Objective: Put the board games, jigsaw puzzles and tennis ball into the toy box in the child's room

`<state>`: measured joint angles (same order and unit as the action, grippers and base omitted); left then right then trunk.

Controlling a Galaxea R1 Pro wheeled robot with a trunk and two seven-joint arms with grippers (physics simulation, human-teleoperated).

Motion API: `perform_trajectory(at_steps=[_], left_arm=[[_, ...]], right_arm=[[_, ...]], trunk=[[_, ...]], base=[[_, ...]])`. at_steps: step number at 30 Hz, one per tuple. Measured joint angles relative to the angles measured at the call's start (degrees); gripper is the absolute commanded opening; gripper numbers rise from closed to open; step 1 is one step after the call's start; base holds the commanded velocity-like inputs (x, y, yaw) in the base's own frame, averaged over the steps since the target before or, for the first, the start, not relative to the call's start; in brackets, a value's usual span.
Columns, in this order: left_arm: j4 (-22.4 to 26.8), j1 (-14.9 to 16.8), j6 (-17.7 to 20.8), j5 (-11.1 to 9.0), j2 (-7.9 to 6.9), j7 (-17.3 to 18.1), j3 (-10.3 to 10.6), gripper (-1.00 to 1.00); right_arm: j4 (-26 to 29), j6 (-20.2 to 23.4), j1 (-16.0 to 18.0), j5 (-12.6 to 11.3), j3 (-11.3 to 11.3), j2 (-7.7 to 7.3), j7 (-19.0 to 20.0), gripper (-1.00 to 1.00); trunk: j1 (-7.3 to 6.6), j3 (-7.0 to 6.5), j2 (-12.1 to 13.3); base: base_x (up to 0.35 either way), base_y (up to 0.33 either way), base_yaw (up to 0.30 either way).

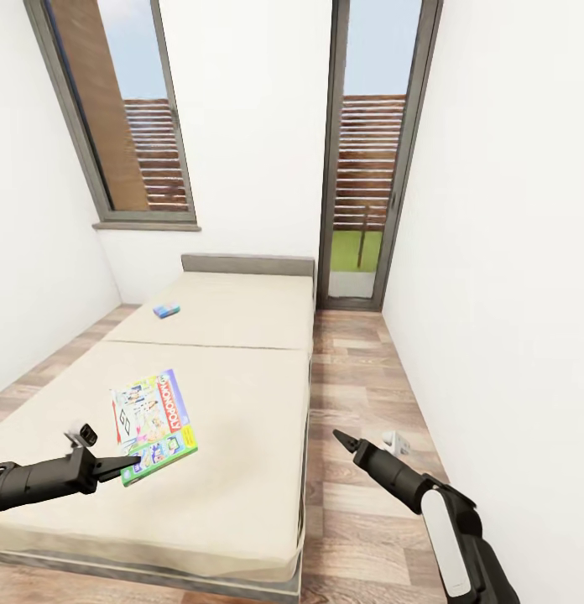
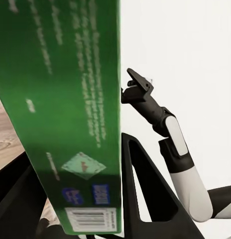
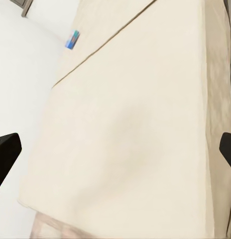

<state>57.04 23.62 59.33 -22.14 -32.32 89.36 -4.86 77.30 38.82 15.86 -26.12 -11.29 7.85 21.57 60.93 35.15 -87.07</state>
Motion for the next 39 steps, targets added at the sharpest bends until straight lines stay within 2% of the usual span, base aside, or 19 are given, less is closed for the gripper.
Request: perform_trajectory(at_steps=[39], left_arm=[[0.09, 0.00, 0.00, -0.04, 0.16, 0.00, 0.25, -1.00]], right_arm=[[0.01, -0.19, -0.02, -0.14, 0.10, -0.02, 0.35, 1.00]], trunk=[[-8.57, -7.01, 15.65]], base=[[0.000, 0.000, 0.000]])
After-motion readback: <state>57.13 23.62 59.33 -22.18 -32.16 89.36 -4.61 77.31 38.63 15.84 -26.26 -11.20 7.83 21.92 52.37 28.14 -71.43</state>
